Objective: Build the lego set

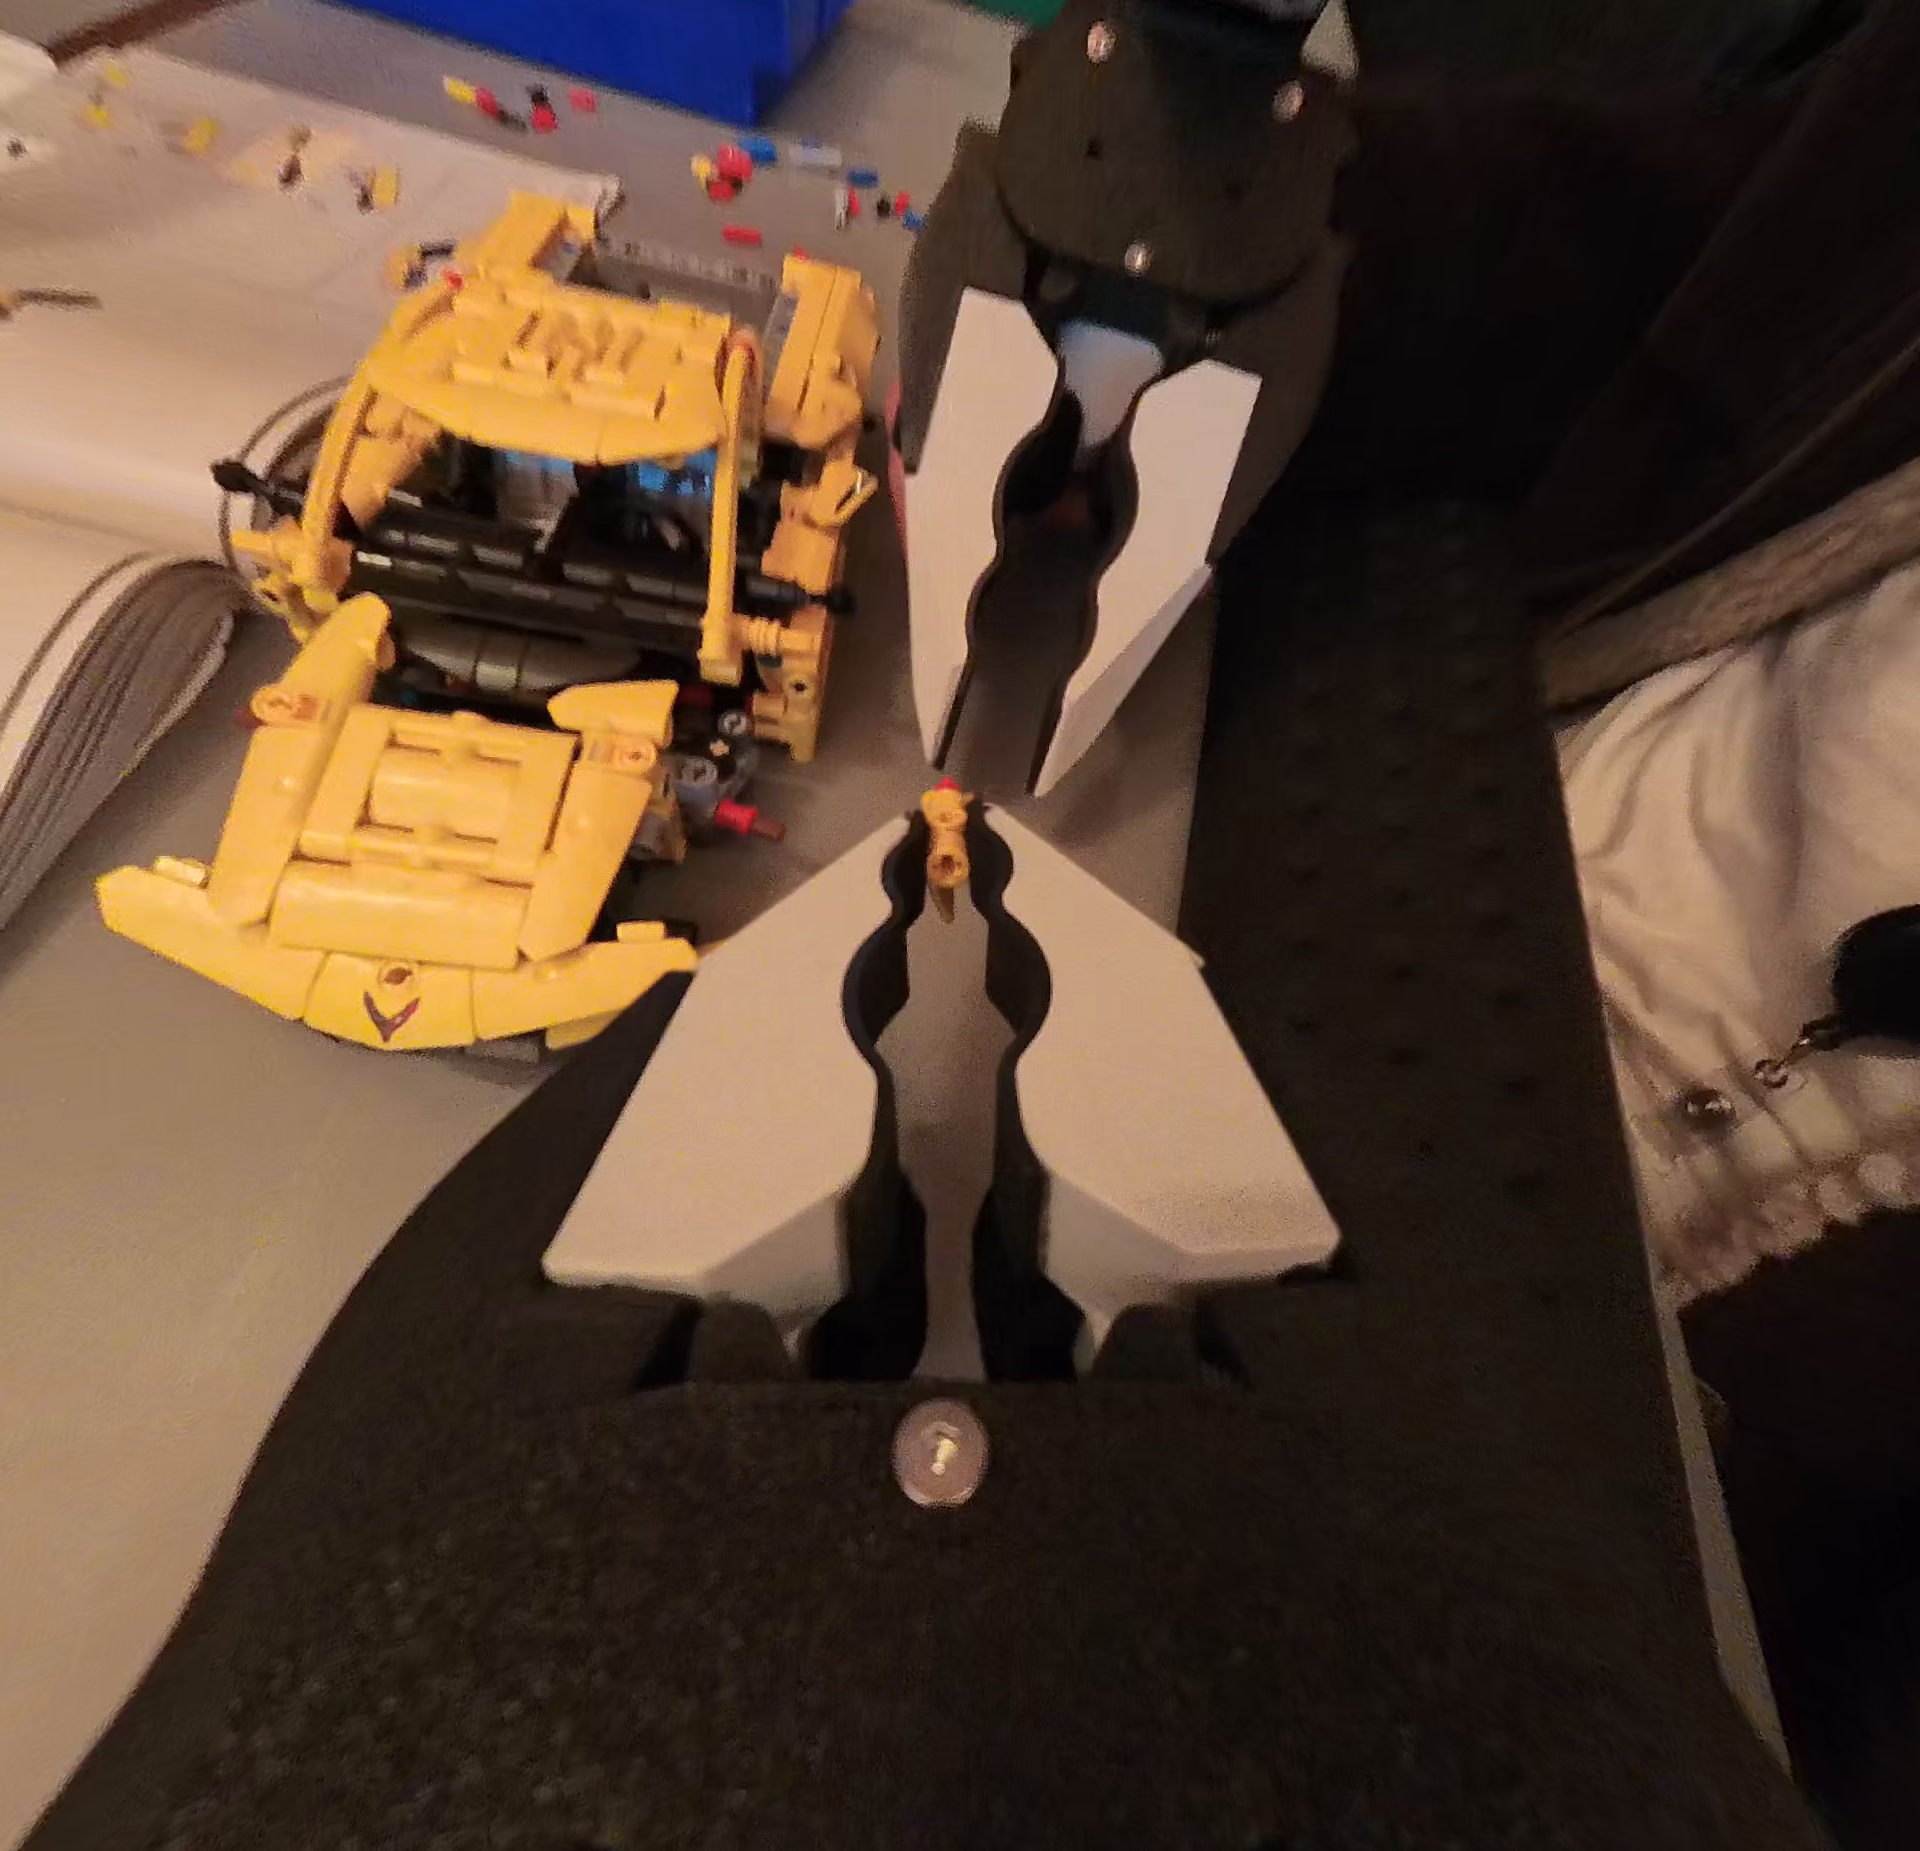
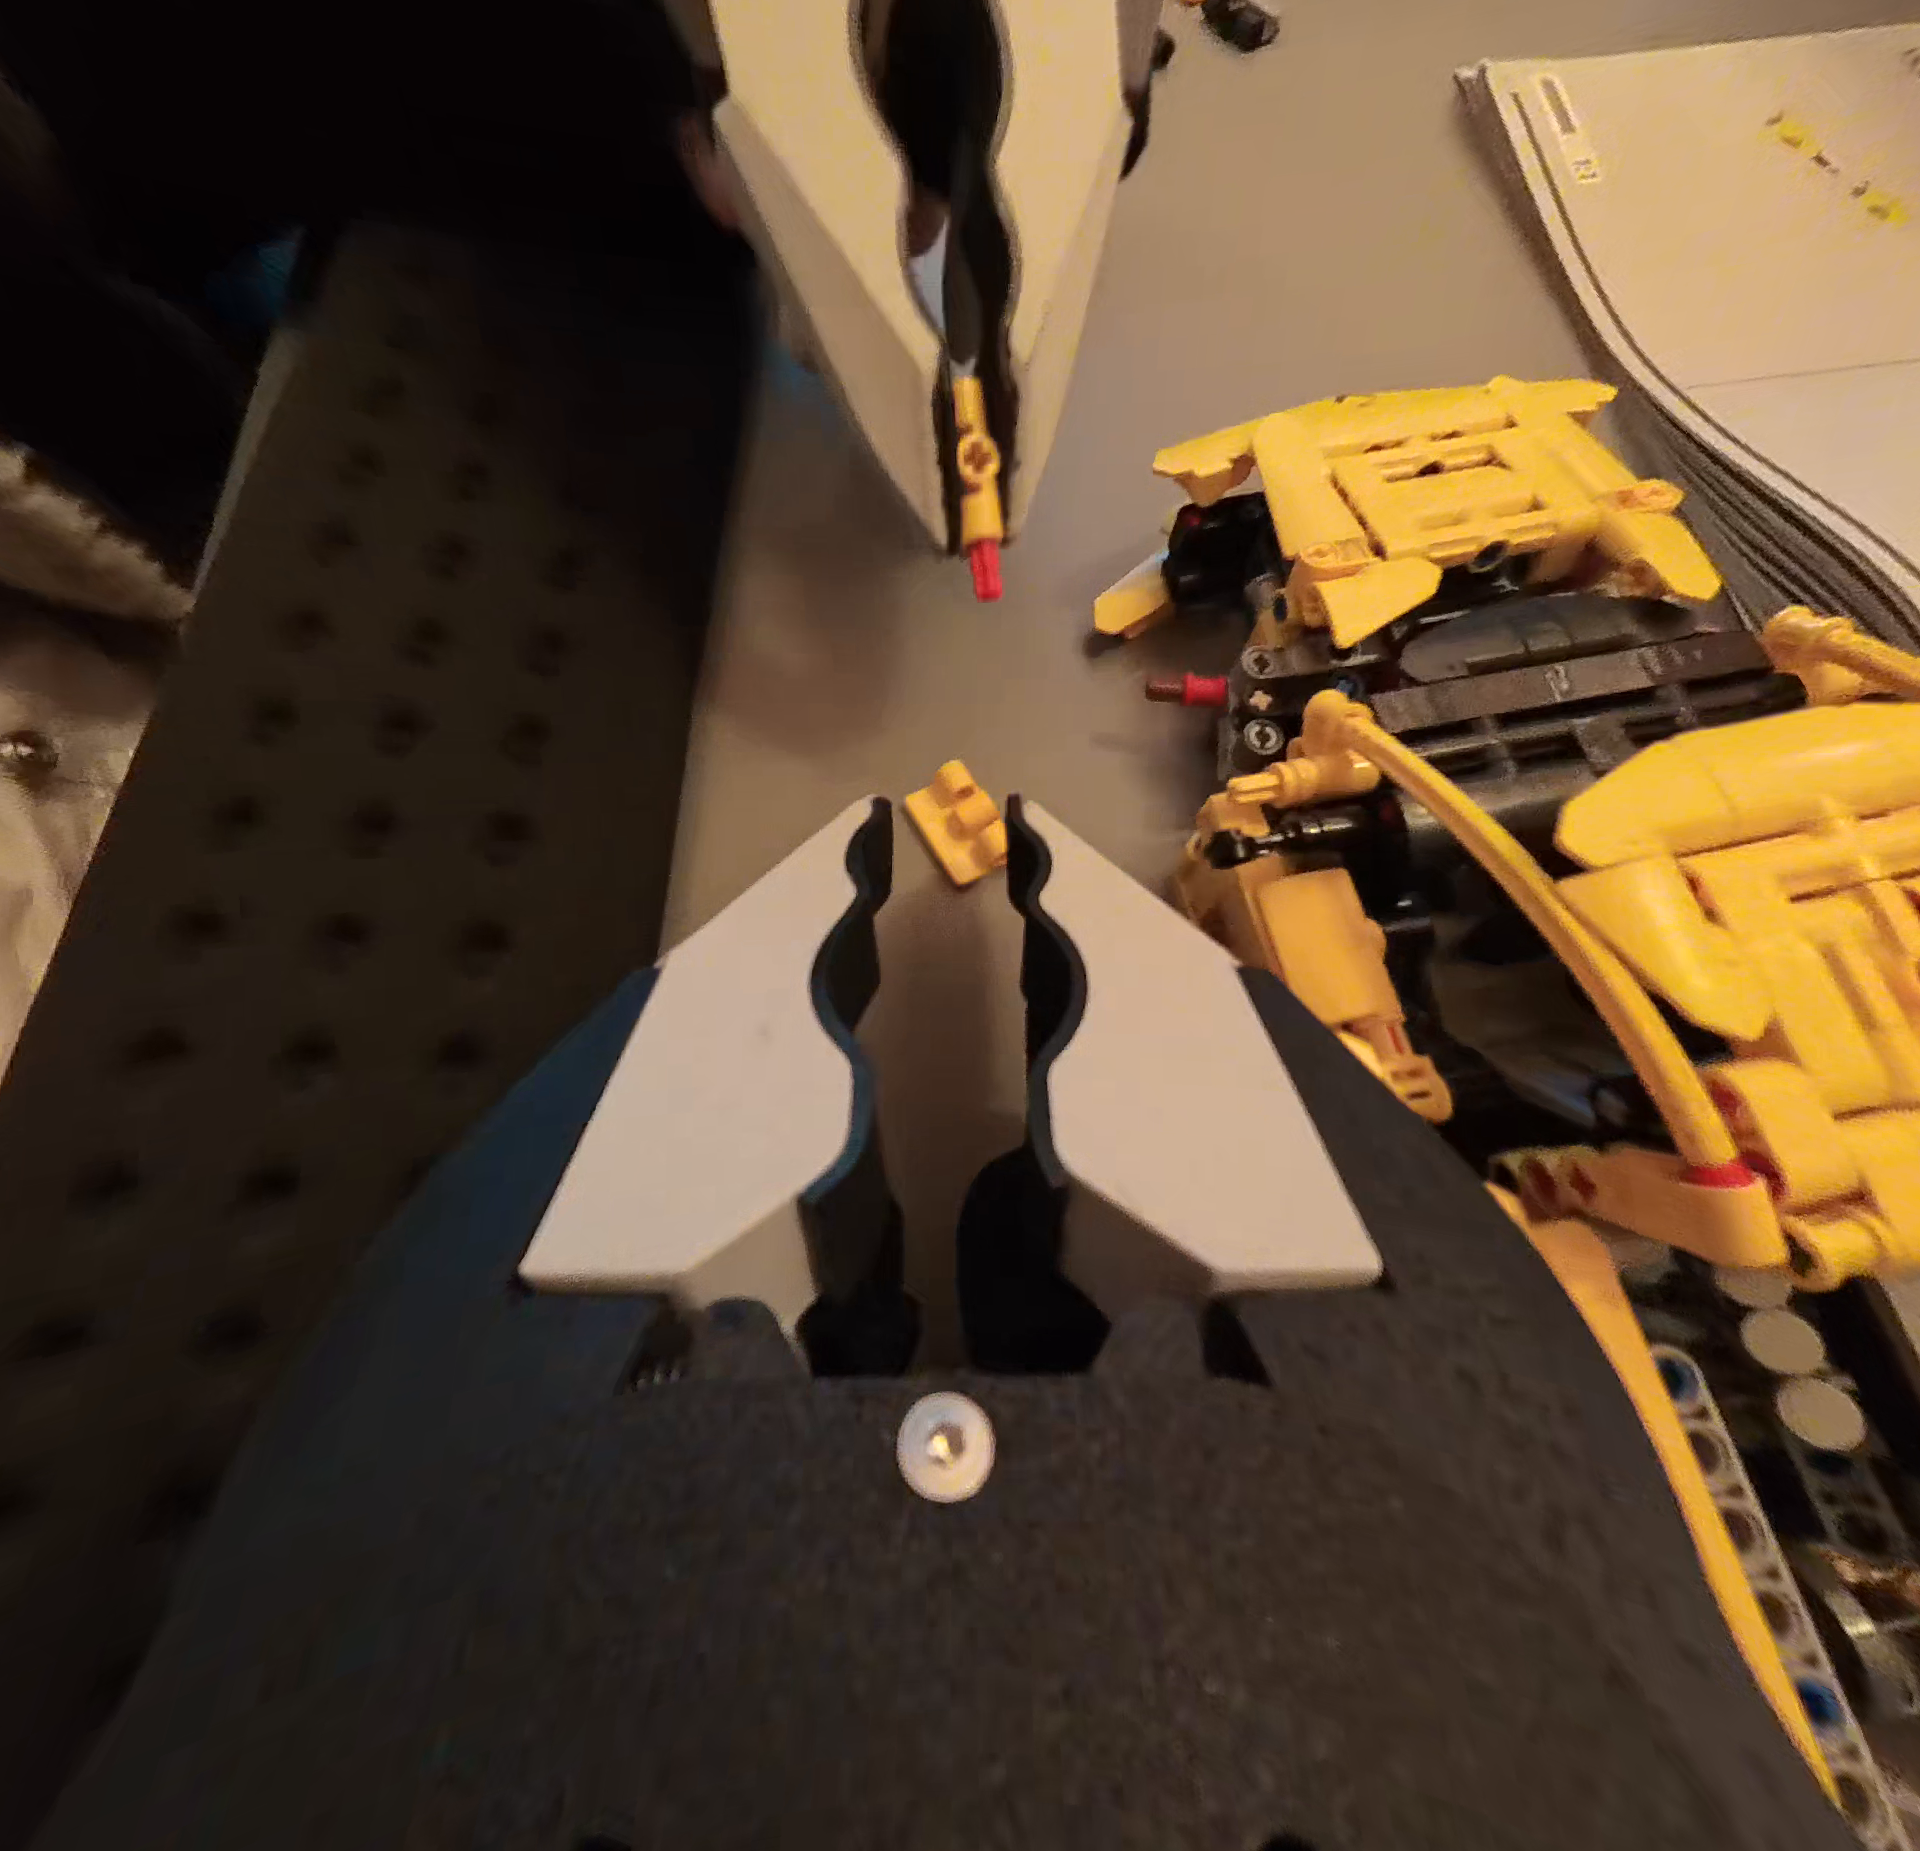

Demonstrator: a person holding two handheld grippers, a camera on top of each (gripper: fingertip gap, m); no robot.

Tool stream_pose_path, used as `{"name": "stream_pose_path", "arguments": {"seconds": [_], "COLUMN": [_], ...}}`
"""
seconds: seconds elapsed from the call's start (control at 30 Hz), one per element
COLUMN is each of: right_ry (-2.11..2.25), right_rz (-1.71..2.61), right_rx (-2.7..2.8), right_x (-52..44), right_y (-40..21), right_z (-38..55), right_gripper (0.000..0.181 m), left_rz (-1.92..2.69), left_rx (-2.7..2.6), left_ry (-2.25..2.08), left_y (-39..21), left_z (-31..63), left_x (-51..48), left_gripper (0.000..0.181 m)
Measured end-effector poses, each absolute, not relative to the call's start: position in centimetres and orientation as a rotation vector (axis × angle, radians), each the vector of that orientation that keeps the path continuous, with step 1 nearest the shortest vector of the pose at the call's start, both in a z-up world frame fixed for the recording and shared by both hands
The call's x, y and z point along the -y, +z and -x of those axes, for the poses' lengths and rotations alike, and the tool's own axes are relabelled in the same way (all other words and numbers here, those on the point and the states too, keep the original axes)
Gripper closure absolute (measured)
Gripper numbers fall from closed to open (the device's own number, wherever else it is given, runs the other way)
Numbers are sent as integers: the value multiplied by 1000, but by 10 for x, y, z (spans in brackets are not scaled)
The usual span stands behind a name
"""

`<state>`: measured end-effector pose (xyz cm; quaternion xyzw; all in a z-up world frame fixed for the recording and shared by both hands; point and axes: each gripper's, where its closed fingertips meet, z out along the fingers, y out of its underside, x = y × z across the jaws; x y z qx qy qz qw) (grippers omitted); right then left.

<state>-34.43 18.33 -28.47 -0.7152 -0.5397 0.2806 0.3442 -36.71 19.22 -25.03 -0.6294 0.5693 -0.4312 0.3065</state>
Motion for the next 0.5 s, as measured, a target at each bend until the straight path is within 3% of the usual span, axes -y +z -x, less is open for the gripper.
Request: {"name": "stream_pose_path", "arguments": {"seconds": [0.5], "right_ry": [737], "right_rz": [1929], "right_rx": [1450], "right_x": [-187], "right_y": [-303], "right_z": [355], "right_gripper": [171], "left_rz": [1725], "left_rx": [-1520], "left_ry": [-1178], "left_y": [-261], "left_z": [368], "left_x": [-188], "left_gripper": [174]}}
